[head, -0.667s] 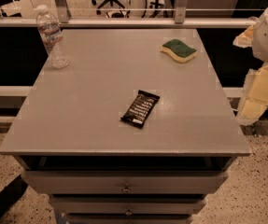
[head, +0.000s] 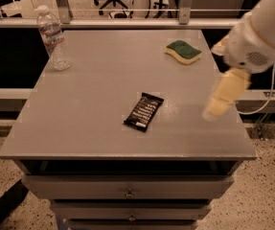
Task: Move rxbar chocolate near water bottle
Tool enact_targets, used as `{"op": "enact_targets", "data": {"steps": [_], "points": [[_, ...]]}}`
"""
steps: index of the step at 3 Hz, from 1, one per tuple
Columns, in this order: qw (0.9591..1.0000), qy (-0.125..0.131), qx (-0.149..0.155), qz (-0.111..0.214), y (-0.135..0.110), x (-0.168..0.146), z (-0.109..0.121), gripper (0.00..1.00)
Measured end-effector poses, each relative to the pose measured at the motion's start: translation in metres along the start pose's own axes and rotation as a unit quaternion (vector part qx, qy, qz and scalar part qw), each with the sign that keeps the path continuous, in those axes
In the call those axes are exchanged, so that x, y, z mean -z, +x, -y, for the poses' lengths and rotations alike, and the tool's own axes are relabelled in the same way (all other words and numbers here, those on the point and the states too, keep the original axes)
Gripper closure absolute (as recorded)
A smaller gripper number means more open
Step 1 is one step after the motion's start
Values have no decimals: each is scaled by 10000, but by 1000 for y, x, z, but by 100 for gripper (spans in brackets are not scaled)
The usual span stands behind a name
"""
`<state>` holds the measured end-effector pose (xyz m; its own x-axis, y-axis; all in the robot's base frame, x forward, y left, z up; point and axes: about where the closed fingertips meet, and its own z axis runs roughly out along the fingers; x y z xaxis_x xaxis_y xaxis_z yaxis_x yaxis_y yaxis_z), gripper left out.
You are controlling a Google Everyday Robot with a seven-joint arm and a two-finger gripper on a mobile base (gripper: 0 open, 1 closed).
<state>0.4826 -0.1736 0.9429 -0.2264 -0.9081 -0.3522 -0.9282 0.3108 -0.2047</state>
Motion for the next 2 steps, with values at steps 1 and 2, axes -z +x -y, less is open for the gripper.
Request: {"op": "enact_targets", "data": {"steps": [1, 2], "points": [[9974, -149, -295, 648, -39, -52, 20, 0], [9919, -330, -640, 1051, -66, -102, 30, 0]]}}
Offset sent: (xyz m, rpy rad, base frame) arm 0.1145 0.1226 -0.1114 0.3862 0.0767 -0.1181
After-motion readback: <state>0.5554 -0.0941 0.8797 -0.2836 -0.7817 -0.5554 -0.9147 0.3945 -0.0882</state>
